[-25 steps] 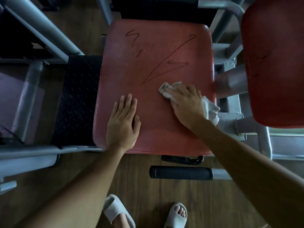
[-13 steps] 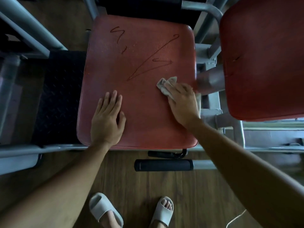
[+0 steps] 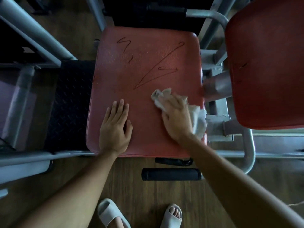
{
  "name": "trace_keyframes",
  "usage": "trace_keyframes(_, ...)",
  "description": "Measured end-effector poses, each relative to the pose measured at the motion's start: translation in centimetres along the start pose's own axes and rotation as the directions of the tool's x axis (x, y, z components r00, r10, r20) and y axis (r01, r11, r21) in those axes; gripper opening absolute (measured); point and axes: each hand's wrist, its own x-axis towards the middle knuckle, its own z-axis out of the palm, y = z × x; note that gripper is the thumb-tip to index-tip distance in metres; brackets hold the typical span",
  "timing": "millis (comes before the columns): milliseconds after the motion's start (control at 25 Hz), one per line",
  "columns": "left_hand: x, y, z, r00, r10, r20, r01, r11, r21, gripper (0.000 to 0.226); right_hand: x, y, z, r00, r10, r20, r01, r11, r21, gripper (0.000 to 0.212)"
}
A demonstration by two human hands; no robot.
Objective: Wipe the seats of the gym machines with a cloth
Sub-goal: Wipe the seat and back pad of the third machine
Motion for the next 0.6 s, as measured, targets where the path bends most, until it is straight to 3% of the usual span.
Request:
trace_keyframes(160,0.0,-0.1,0.0,1.000,-0.003,-0.009,0.003,1.000,-0.026,0.052,-2.4,0.9,-0.6,0.908,-0.371,0.194,0.385,0.922,-0.039,0.050)
trace_keyframes(240,0.0,0.0,0.0,1.000,-0.007,0.002,0.007,1.000,-0.019,0.052,1.3,2.6,-1.1,0.936,-0.318,0.150,0.339,0.930,-0.140,0.048)
trace_keyframes(320,0.1,0.1,-0.1,1.000,-0.013,0.008,0.013,1.000,0.004,0.052,3.5,1.8,-0.5,0.999,-0.036,-0.001,0.036,0.996,-0.080,0.047)
trace_keyframes(360,0.1,0.1,-0.1,1.000,-0.011,0.011,0.011,1.000,0.010,0.052,3.0,0.4,0.2,0.997,0.064,-0.043,-0.065,0.998,-0.023,0.048)
trace_keyframes(400,0.1,0.0,-0.1,1.000,-0.006,0.012,0.005,1.000,0.009,0.053,1.9,-1.0,0.9,0.997,0.060,-0.046,-0.060,0.998,0.005,0.049)
trace_keyframes(520,0.1,-0.2,-0.1,1.000,0.007,0.014,-0.007,1.000,-0.001,0.053,-1.6,-1.8,1.4,0.970,-0.234,0.071,0.233,0.972,0.021,0.048)
trace_keyframes(600,0.1,-0.1,-0.1,1.000,0.004,0.016,-0.004,1.000,-0.007,0.053,-0.3,0.1,0.4,0.934,-0.331,0.134,0.340,0.939,-0.054,0.047)
